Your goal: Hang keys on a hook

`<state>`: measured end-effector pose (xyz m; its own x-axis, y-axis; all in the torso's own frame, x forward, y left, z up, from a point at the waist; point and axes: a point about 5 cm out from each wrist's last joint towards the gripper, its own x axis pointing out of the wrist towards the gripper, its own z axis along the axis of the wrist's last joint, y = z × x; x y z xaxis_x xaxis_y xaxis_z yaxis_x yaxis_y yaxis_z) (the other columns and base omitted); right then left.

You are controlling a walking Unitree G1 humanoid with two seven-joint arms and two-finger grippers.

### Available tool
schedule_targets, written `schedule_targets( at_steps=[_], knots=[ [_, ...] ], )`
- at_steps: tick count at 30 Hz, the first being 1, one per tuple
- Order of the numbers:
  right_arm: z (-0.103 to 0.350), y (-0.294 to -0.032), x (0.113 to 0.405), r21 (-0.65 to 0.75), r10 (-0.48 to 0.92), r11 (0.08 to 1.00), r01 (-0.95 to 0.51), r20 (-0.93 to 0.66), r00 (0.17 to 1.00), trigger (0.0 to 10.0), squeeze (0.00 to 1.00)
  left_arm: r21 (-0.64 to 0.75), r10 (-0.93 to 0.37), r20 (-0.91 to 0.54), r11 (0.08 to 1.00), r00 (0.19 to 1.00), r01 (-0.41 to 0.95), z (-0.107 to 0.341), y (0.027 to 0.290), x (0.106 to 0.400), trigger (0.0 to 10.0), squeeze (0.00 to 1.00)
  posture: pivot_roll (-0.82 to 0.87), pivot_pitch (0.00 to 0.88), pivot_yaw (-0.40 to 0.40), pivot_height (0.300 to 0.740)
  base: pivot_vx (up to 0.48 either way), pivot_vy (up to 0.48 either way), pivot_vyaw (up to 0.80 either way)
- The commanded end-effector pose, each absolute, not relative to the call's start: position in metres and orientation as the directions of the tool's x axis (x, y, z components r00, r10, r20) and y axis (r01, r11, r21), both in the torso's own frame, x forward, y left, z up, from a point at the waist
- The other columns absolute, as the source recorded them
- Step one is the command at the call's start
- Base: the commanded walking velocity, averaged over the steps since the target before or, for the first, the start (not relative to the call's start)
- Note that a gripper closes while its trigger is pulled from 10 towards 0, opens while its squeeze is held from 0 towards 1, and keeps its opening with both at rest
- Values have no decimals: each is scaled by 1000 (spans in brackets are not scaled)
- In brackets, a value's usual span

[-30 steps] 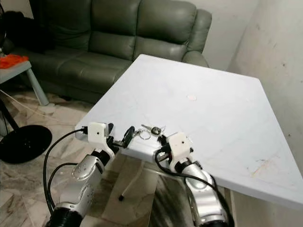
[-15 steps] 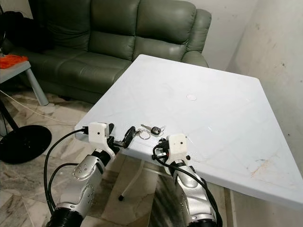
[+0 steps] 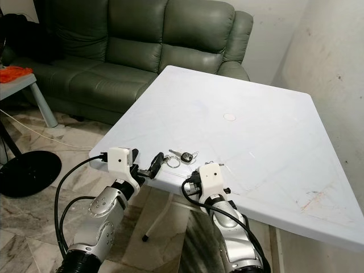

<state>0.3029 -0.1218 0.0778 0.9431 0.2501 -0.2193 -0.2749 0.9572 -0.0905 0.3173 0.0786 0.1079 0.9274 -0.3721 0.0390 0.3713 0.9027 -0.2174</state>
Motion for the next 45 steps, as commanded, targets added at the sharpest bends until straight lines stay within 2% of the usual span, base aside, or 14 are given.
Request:
schedule_targets(
  at_steps=[1,3,4,7,8,12,13,18,19,25,27,34,36,45],
  knots=[
    [68,-127,298,-98,235,958,-270,-269,934,10000,447,-210,-394,40,895,918,393,111,72,318,10000,0,-39,52,-97,740,0,0,0],
    [68,-128,298,-65,247,960,-273,-270,931,10000,498,-210,-394,40,895,918,394,111,72,318,10000,0,-38,50,-97,740,0,0,0],
    [69,-128,297,-31,255,961,-273,-269,929,10000,1000,-210,-394,40,895,918,394,111,72,318,10000,0,-38,50,-97,740,0,0,0],
    [71,-130,300,-88,227,962,-260,-275,934,10000,1000,-211,-394,41,895,918,393,111,72,318,10000,0,-37,51,-99,740,0,0,0],
    [71,-130,300,-91,226,961,-260,-276,934,10000,0,-212,-394,42,895,918,393,111,72,318,10000,0,-37,51,-99,740,0,0,0],
    [75,-132,301,-63,217,969,-237,-233,948,10000,0,-212,-392,44,895,919,392,112,72,318,10000,0,-35,49,-100,740,0,0,0],
    [77,-133,301,-63,213,971,-231,-220,952,4510,0,-213,-392,44,895,919,392,112,72,318,10000,0,-35,49,-100,740,0,0,0],
    [75,-135,301,-55,179,979,-198,-250,952,3765,0,-214,-393,45,894,919,393,112,71,318,10000,0,-37,48,-99,740,0,0,0],
    [77,-136,302,-59,162,982,-181,-243,957,0,0,-213,-394,45,894,918,394,112,71,318,10000,0,-37,48,-98,740,0,0,0],
    [76,-134,301,-59,148,984,-169,-266,953,3216,0,-216,-396,45,892,917,396,111,71,318,10000,0,-40,47,-96,740,0,0,0],
    [76,-135,301,-69,137,984,-161,-268,953,0,0,-216,-397,44,892,917,397,112,70,318,10000,0,-39,49,-97,740,0,0,0],
    [89,-133,301,8,201,979,-203,-161,966,0,0,-237,-393,47,889,918,392,112,70,317,10000,0,-33,49,-99,740,0,0,0],
    [102,-131,300,102,294,952,-288,-48,955,10000,0,-251,-387,57,886,920,389,115,71,318,10000,0,-32,48,-100,740,0,0,0],
    [130,-142,298,158,277,938,-308,193,941,10000,0,-241,-381,83,889,921,390,124,76,317,10000,0,-31,34,-90,740,0,0,0]
  ],
)
